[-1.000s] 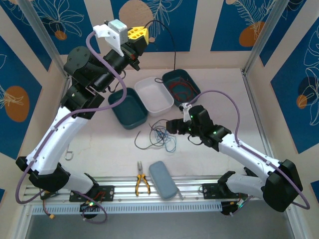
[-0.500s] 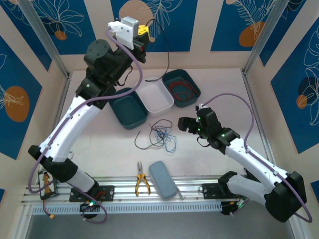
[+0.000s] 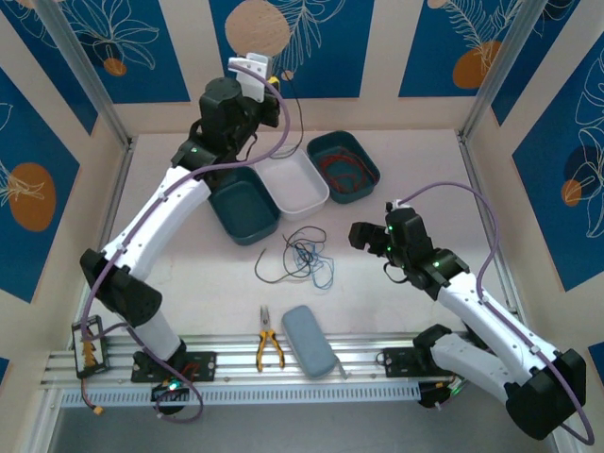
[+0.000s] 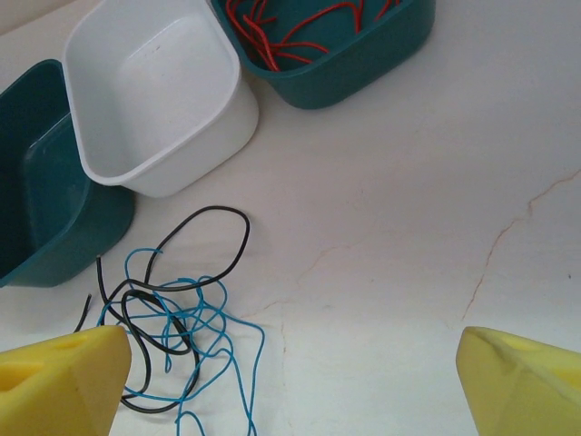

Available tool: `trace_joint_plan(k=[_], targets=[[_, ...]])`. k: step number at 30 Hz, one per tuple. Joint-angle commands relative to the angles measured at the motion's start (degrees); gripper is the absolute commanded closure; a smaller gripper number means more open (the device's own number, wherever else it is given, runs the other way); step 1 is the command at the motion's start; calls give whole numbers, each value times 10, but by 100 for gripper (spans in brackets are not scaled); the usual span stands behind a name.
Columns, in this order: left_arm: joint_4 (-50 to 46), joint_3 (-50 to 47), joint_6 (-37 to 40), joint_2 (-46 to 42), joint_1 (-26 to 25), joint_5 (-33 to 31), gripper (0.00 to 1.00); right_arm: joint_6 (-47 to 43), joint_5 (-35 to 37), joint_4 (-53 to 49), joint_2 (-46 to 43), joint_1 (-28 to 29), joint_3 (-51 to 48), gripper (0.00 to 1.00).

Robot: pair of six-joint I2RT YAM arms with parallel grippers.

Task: Untangle the cables

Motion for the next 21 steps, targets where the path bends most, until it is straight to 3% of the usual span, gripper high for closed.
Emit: trace_joint_plan(k=[1, 10, 21], targets=[[-1, -28, -24, 10, 6, -12, 100, 3, 15, -8, -9, -4, 13, 7], [-22, -73, -75, 46, 6, 6, 100, 11, 14, -8, -9, -5, 9, 7], [-66, -62, -136, 137, 6, 30, 100, 17, 16, -25, -12, -5, 11, 7]])
